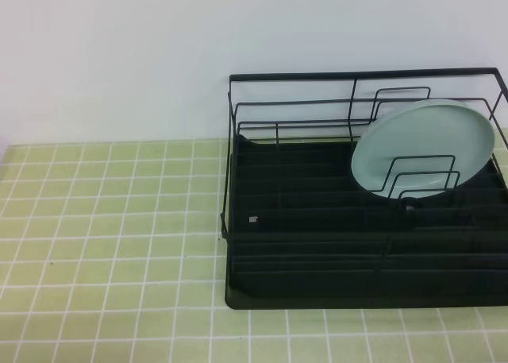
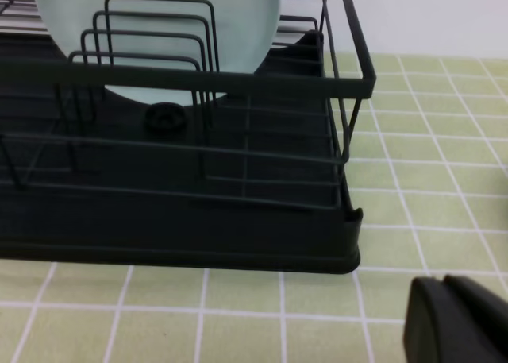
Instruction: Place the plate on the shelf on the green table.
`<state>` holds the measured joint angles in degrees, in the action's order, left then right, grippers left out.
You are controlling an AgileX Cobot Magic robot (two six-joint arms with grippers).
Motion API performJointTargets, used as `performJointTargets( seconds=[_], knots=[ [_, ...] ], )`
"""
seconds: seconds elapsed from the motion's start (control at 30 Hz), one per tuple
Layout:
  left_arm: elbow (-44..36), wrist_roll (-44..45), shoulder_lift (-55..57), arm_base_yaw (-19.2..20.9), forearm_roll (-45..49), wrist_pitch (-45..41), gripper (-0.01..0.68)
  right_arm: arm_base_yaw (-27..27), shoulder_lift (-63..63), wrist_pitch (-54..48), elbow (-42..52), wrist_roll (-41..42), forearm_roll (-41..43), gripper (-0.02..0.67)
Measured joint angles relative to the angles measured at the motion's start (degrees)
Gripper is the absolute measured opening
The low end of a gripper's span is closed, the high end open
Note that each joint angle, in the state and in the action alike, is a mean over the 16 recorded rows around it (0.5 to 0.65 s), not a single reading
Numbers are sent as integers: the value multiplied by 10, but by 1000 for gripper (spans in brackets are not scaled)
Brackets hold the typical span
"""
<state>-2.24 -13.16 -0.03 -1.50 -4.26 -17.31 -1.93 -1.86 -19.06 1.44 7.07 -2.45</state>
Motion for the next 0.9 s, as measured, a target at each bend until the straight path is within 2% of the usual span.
performJointTargets(
  seconds=[0.9],
  knots=[
    [0, 0, 0, 0, 0, 0, 0, 0, 2, -3, -1, 0, -5, -2]
  ],
)
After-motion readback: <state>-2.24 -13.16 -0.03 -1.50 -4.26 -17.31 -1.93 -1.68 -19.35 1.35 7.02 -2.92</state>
